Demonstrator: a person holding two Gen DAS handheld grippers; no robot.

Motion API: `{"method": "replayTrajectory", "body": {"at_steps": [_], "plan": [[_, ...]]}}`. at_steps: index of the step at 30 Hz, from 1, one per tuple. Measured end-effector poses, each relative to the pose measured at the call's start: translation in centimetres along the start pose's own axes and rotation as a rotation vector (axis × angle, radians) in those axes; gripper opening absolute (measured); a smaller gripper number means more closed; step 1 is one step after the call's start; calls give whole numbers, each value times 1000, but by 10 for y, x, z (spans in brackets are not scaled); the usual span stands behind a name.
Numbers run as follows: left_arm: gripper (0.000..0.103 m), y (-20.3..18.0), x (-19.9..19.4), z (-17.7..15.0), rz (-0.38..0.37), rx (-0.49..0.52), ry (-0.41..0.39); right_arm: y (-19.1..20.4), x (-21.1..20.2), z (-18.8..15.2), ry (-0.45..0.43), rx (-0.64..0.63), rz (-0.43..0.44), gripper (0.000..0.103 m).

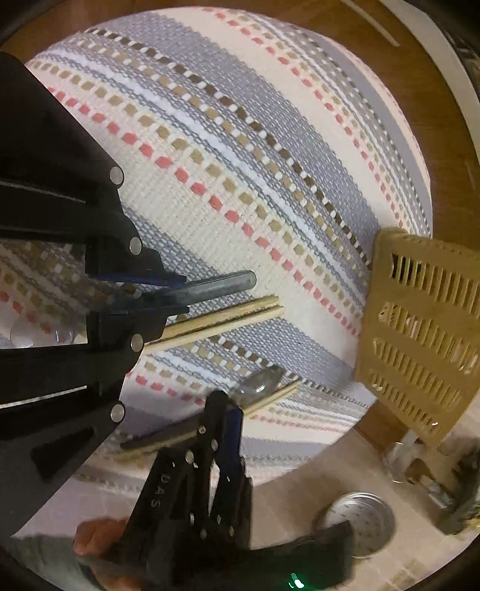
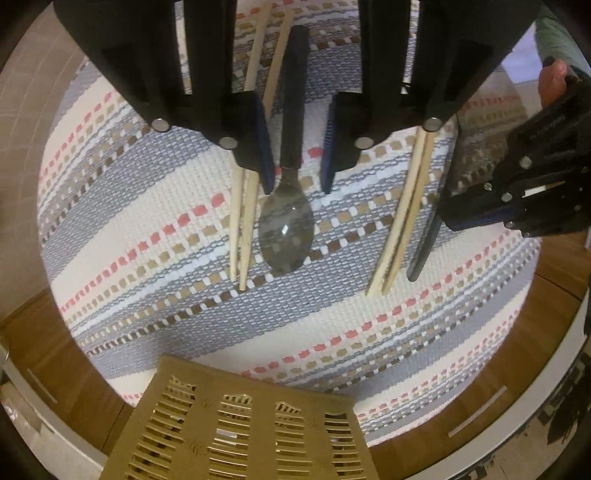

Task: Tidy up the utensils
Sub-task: 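Grasp the grey metal utensil with the left tool while the right tool grasps the steel spoon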

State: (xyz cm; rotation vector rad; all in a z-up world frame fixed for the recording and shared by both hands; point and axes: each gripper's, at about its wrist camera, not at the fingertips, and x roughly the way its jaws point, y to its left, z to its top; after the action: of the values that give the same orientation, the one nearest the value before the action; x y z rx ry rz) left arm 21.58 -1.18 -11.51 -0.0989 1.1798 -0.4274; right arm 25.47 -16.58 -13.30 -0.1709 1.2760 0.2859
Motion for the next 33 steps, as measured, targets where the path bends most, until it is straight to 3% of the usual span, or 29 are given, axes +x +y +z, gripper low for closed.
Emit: {"method": "replayTrajectory", "body": {"at_steps": [3, 5, 12, 16, 21, 25, 28, 31, 33], "plan": [[16, -13, 3, 5, 45, 32, 17, -2, 1, 3, 15, 1, 7, 16], [25, -19, 6, 11, 42, 43, 41, -6, 0, 6, 30, -1, 15, 16], [24, -24, 12, 19, 44, 44, 49, -14, 0, 12, 41, -35, 21, 16], [10, -7, 11, 16, 34, 32, 45, -13, 0, 10, 28, -39, 19, 16], [11, -9, 10, 15, 54, 40, 39, -6, -3, -1, 26, -35, 7, 16], [24, -24, 10, 8, 99, 94, 30, 1, -3, -4, 27, -43, -10, 16], [25, -34, 12, 4, 153, 146, 17, 8, -4, -5, 24, -56, -24, 16], [22, -32, 12, 4, 146, 135, 10, 18, -5, -9, 3, -89, -47, 14], [7, -31, 12, 4, 172, 139, -1, 21, -4, -12, -6, -94, -49, 10]]}}
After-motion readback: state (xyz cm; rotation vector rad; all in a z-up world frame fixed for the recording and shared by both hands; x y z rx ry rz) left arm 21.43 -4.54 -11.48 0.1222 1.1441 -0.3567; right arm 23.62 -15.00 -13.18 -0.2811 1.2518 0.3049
